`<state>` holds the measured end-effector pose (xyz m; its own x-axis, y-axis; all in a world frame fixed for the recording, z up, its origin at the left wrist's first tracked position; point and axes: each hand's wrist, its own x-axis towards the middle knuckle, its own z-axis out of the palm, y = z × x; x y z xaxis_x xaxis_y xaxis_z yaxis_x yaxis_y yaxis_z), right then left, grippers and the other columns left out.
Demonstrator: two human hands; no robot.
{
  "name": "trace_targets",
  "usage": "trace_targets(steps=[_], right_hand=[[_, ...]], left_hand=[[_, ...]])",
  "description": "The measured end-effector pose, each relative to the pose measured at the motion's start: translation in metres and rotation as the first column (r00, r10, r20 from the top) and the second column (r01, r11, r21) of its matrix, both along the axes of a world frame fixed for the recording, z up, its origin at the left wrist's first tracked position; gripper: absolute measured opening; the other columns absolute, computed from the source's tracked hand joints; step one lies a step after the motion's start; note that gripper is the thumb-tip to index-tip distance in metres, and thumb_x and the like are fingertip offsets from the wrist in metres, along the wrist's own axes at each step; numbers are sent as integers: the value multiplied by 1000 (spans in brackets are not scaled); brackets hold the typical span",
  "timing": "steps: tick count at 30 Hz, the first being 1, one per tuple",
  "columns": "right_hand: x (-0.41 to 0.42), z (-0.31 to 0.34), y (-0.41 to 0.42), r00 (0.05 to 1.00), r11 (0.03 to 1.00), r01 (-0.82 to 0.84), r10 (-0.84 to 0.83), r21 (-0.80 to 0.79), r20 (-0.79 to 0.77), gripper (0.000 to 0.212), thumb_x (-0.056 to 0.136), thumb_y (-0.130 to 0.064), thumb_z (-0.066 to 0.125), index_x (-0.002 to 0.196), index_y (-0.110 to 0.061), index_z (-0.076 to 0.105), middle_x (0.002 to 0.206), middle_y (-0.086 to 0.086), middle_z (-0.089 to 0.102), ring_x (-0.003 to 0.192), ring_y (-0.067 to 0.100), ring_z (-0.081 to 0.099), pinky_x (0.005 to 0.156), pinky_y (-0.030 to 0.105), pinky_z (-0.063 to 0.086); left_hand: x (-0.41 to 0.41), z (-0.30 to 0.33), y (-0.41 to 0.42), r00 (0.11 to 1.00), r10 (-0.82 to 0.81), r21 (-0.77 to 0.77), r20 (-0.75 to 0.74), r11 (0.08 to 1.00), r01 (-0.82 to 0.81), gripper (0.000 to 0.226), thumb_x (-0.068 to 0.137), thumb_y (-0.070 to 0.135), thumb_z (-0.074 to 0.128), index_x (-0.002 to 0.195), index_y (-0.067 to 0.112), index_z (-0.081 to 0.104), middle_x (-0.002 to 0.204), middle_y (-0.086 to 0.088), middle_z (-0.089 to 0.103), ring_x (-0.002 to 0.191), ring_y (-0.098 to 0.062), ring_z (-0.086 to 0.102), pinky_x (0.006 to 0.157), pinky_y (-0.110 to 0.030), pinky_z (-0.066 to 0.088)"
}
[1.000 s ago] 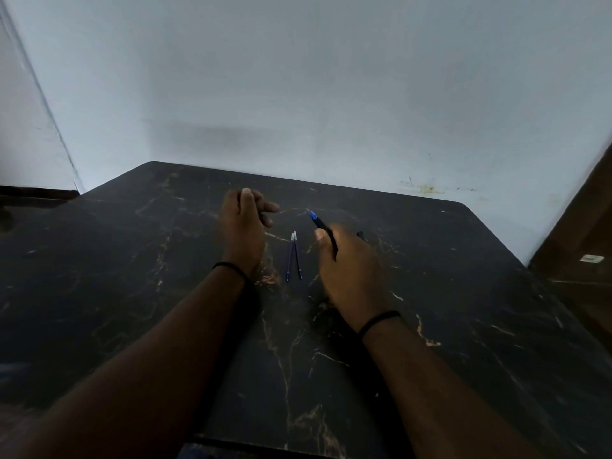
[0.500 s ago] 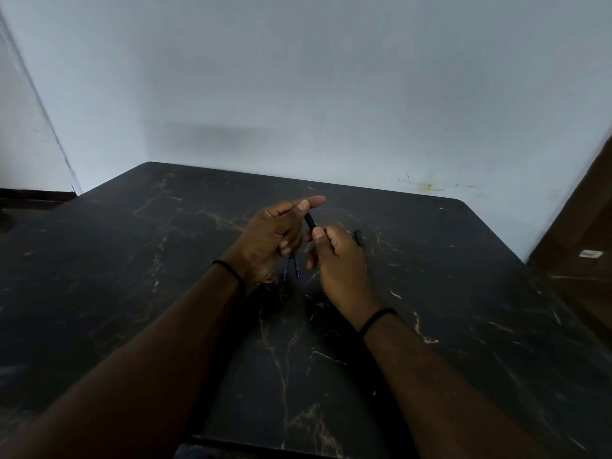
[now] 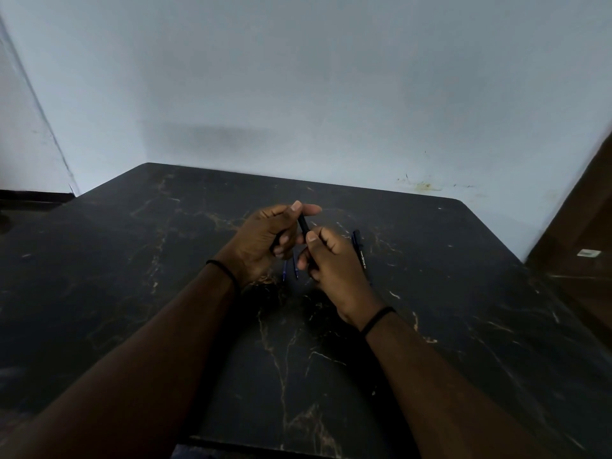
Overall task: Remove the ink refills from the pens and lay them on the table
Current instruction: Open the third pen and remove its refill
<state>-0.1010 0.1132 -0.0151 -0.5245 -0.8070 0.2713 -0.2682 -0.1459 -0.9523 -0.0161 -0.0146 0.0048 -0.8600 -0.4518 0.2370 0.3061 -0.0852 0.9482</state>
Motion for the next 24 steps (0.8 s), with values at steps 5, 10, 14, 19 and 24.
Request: trace_targets(steps=[5, 10, 14, 19, 24], right_hand=[[4, 4, 3, 999, 999, -37, 36, 23, 30, 30, 107, -28, 39, 98, -13, 64, 67, 2, 64, 45, 6, 43, 39, 17, 32], [11, 6, 5, 989, 994, -107, 104, 24, 107, 31, 107, -28, 38, 90, -20, 64, 66, 0, 64, 46, 9, 42, 38, 22, 32], [11, 7, 7, 980, 988, -153, 147, 35, 135, 30, 107, -29, 38, 90, -22, 62, 65, -1, 64, 45, 8, 43, 38, 21, 33], [6, 9, 9, 947, 974, -223, 209, 30, 243, 29, 107, -32, 37, 92, -18, 58, 59, -2, 57, 39, 5, 29, 38, 14, 22], [4, 10, 9, 922, 971, -238, 224, 7, 315, 27, 107, -32, 39, 92, -16, 55, 59, -3, 47, 40, 4, 26, 37, 14, 20]], left_hand=[[1, -1, -1, 999, 29, 23, -15, 999, -28, 30, 89, 38, 61, 103, 16, 77, 55, 2, 48, 40, -7, 38, 41, -20, 29], [1, -1, 0, 1000, 25, 14, -17, 1000, -25, 29, 90, 38, 58, 97, 19, 78, 49, 1, 49, 40, -8, 38, 44, -24, 28], [2, 0, -2, 1000, 14, 6, 19, 1000, -14, 32, 91, 40, 56, 102, 19, 77, 46, 1, 49, 40, -8, 36, 48, -26, 27], [3, 0, -3, 998, -68, 67, -15, 995, 69, 37, 94, 32, 52, 117, 11, 70, 91, -5, 66, 44, -6, 40, 49, -22, 38], [4, 4, 1, 988, -135, 110, -69, 984, 142, 36, 97, 25, 45, 120, 4, 64, 121, -14, 69, 43, -5, 46, 48, -17, 42]])
